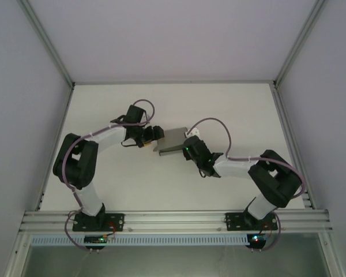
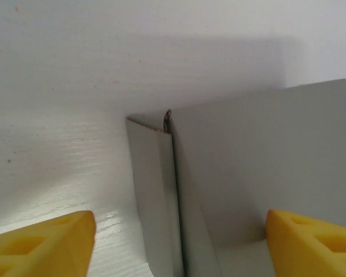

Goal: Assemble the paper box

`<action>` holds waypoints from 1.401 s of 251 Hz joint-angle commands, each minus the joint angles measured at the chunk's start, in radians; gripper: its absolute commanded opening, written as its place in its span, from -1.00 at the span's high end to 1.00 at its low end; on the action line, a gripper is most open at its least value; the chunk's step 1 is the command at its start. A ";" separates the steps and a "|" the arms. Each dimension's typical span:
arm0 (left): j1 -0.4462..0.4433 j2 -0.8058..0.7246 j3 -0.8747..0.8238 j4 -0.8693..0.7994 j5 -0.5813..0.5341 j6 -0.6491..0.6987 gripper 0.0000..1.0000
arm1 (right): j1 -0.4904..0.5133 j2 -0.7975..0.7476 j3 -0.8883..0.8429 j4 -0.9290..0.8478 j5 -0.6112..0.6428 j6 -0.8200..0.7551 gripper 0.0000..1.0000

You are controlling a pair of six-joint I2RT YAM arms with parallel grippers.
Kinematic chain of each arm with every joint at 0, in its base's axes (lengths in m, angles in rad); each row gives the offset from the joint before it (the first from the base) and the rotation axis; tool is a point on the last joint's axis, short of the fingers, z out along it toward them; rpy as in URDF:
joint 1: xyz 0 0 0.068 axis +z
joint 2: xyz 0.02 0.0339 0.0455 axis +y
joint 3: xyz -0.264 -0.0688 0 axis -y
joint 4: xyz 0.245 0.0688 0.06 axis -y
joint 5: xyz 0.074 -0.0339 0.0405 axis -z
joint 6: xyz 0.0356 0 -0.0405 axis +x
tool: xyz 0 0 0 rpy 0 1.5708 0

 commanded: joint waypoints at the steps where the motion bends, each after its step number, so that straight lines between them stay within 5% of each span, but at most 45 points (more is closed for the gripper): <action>1: -0.007 0.003 -0.053 0.047 -0.010 0.014 -0.39 | 0.019 -0.019 -0.019 -0.024 -0.004 -0.014 0.59; 63: -0.004 0.030 -0.115 0.150 -0.014 0.008 -0.21 | 0.020 -0.155 -0.079 -0.154 -0.135 -0.030 0.14; 86: -0.003 0.053 -0.111 0.174 -0.015 0.012 -0.12 | -0.007 -0.227 -0.105 -0.255 -0.217 -0.039 -0.42; 126: 0.001 0.073 -0.126 0.230 -0.032 0.013 0.00 | -0.110 -0.335 -0.153 -0.319 -0.383 -0.039 -0.98; 174: 0.049 0.097 -0.215 0.412 0.102 -0.034 0.26 | -0.320 -0.315 -0.058 -0.336 -0.663 0.062 -0.99; 191: 0.063 0.105 -0.238 0.449 0.137 -0.035 0.43 | -0.372 -0.245 0.029 -0.372 -0.760 0.121 -0.98; 231: 0.111 0.138 -0.294 0.570 0.240 -0.064 0.49 | -0.431 -0.026 0.241 -0.393 -1.003 0.252 -0.99; 281: 0.174 0.177 -0.359 0.725 0.348 -0.117 0.53 | -0.424 0.162 0.436 -0.537 -1.039 0.208 -0.99; 351: 0.210 0.211 -0.410 0.821 0.387 -0.142 0.52 | -0.412 0.313 0.512 -0.505 -1.156 0.266 -0.85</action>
